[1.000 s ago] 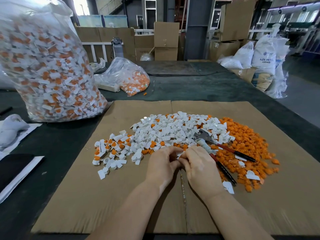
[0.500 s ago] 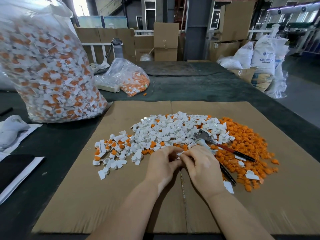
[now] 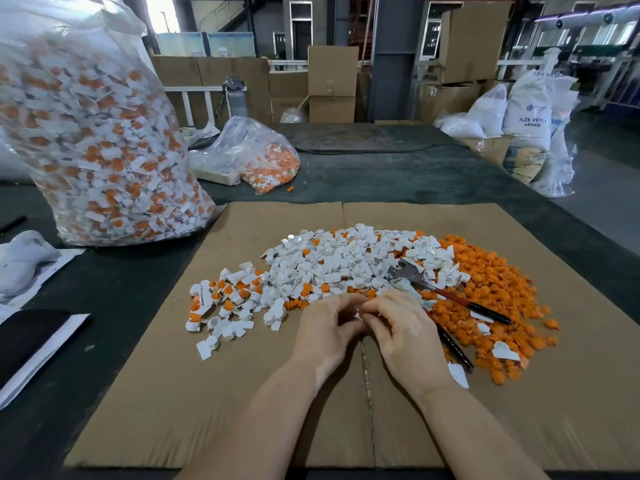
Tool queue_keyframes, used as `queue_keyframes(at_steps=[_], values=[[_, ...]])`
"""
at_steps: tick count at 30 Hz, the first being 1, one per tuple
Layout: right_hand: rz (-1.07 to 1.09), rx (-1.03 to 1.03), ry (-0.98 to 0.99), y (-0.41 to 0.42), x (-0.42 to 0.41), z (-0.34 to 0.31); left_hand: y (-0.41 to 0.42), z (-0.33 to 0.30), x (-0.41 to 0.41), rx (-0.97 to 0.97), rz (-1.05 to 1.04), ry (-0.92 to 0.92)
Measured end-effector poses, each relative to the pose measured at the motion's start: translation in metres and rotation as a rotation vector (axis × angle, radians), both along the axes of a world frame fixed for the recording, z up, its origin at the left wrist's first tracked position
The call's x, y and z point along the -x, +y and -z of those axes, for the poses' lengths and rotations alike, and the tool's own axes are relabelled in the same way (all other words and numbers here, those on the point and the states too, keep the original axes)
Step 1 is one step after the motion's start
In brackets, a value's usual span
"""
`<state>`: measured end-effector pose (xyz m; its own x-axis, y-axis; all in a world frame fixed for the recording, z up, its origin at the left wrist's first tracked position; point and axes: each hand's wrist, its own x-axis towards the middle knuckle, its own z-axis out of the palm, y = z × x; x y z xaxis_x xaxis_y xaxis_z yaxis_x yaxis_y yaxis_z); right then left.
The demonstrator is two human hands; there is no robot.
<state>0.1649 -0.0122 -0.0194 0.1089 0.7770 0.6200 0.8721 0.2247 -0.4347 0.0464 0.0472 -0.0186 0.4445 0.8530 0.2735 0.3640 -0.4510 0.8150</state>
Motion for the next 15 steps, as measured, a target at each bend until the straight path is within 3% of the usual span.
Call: queue_keyframes(at_steps=[9,15], values=[[-0.060,-0.015,-0.010,-0.0011,-0.0012,-0.0025,-0.0016,-0.0014,-0.0001,-0.015,0.013,0.035],[0.078,-0.076,0.086,-0.0012,-0.0040,0.0017,-0.0001,-0.0003,0.0018,0.053,-0.085,-0.029]])
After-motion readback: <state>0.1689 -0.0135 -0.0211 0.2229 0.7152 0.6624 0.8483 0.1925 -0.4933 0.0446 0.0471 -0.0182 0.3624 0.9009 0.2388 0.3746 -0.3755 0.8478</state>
